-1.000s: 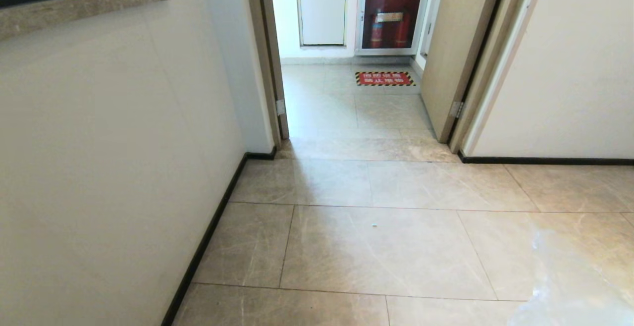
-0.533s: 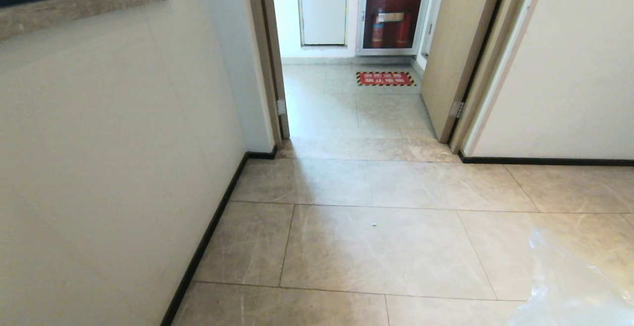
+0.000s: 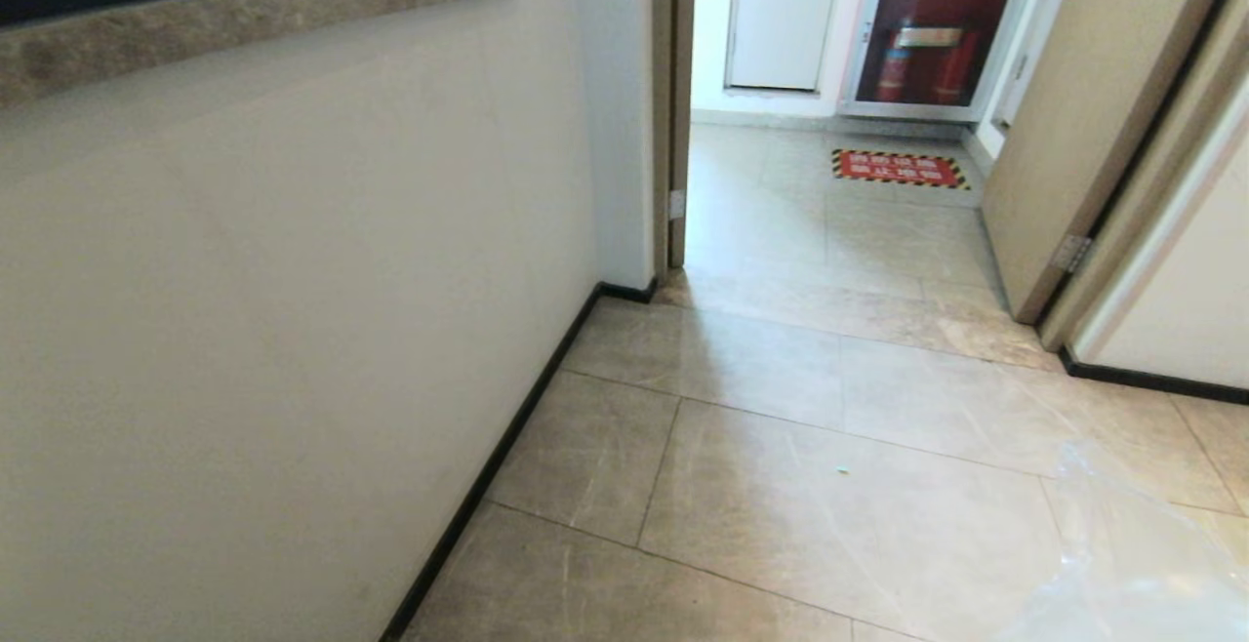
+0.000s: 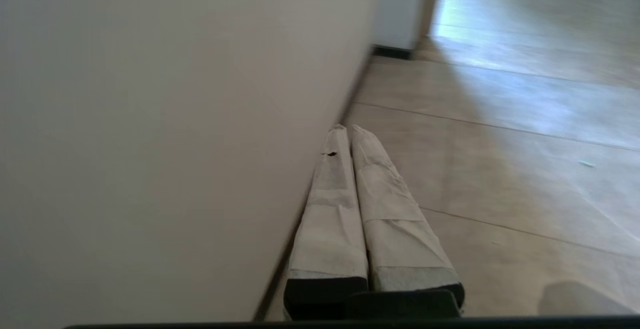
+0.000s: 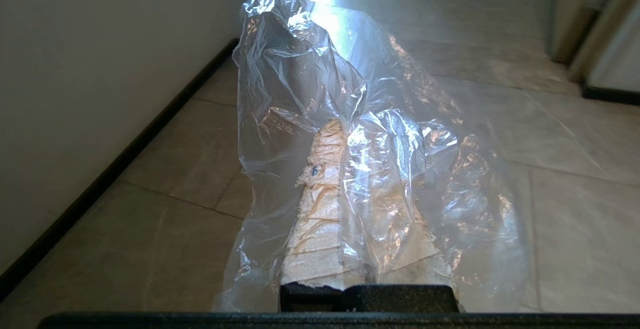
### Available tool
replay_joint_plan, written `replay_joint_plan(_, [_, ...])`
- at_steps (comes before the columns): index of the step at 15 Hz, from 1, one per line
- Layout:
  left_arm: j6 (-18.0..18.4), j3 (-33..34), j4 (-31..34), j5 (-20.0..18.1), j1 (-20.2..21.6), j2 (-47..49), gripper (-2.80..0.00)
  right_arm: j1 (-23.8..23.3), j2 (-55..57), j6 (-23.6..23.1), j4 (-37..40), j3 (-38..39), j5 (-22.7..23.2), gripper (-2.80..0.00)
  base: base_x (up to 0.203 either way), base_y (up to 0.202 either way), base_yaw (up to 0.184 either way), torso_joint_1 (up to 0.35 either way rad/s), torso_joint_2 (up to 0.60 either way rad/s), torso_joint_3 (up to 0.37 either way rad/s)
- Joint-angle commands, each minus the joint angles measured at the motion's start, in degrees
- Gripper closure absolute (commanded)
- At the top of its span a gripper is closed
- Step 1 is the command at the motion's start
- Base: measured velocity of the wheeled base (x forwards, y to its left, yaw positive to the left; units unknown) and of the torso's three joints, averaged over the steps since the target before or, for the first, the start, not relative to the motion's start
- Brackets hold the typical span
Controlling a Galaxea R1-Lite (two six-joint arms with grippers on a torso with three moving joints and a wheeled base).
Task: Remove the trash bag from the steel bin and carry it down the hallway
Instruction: Put the trash bag at the door
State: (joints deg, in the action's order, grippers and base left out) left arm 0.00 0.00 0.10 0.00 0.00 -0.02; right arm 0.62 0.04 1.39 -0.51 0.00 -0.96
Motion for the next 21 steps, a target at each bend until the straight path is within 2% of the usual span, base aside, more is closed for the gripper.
replay_joint_plan(1, [0.00,0.00,-0.01,0.00,0.00,0.02,0.00,0.08,0.05,-0.07,-0.02,0.09,0.00,0.00,-0.003,-0.011,0.171,0.002,0.00,0.000])
replay_joint_plan(21, [0.00,0.00,-0.01,0.00,0.00,0.02,0.00,0.06,0.05,0.02,0.07,0.09,0.01,0.00,0.001,-0.009,0.170,0.002,0.00,0.003])
